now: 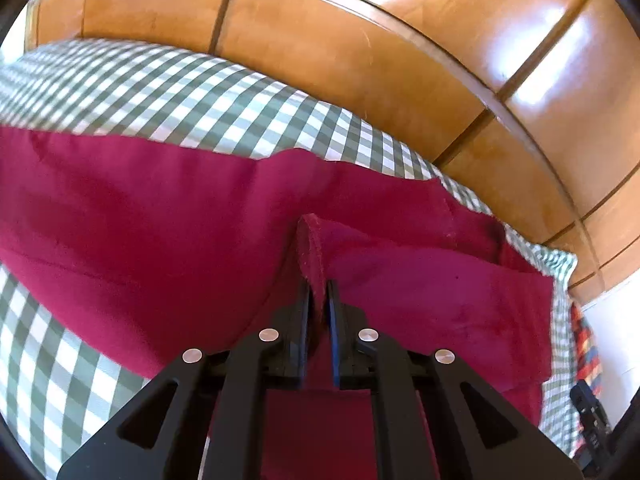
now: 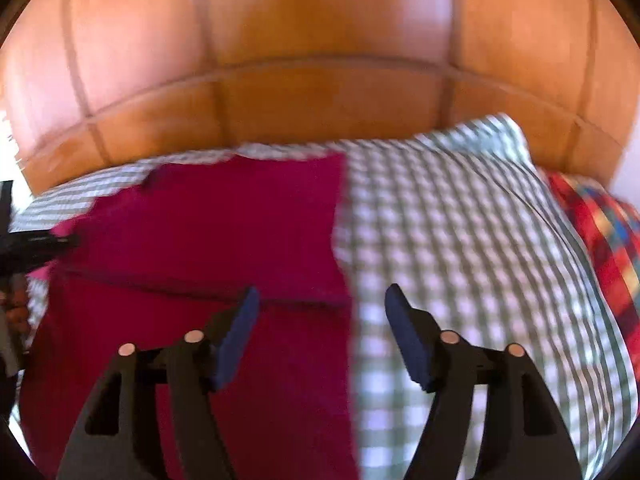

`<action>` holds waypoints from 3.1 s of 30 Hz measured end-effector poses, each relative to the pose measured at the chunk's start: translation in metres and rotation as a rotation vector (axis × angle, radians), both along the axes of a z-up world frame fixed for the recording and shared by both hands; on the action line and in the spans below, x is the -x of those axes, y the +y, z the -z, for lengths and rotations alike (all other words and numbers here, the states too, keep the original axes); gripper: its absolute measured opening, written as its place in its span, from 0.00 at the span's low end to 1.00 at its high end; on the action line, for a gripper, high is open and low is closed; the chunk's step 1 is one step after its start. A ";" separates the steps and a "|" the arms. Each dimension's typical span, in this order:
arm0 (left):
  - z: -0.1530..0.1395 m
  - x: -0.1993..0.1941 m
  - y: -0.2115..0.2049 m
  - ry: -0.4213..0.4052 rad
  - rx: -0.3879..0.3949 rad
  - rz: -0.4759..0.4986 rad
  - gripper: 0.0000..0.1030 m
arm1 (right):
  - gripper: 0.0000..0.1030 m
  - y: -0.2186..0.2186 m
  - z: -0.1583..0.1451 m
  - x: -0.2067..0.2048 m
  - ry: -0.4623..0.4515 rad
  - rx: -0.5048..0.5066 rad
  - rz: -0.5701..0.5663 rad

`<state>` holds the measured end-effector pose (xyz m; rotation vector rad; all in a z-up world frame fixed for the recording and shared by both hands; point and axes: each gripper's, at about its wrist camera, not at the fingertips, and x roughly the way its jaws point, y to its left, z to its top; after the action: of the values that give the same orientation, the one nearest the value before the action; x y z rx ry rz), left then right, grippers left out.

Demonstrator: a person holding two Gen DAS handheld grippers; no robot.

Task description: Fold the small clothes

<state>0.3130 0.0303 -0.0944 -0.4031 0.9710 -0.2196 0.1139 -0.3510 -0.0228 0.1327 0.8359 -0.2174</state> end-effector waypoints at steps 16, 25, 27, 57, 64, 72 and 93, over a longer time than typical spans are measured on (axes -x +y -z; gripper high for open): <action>0.016 0.075 0.223 0.064 0.069 -0.491 0.06 | 0.85 0.041 0.076 -0.059 0.102 0.063 -0.002; 0.013 0.071 0.326 0.037 0.224 -0.694 0.12 | 0.87 0.047 0.075 -0.061 0.103 0.073 0.001; 0.015 0.066 0.336 0.037 0.288 -0.728 0.42 | 0.88 0.048 0.075 -0.062 0.105 0.080 0.004; -0.113 0.028 0.102 -0.316 0.072 -0.146 0.05 | 0.89 0.046 0.075 -0.062 0.094 0.067 0.009; -0.047 0.027 -0.050 -0.177 0.012 0.123 0.05 | 0.89 0.043 0.076 -0.061 0.086 0.038 0.007; -0.011 0.065 -0.080 -0.135 -0.072 0.185 0.11 | 0.89 0.039 0.077 -0.060 0.076 -0.007 0.005; 0.029 0.081 -0.038 -0.099 -0.035 0.077 0.11 | 0.09 0.109 0.053 -0.156 0.174 -0.467 -0.217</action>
<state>0.2322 -0.0081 -0.1238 -0.3204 0.8920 -0.2893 0.2701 -0.2420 -0.0758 0.4628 1.0571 0.1769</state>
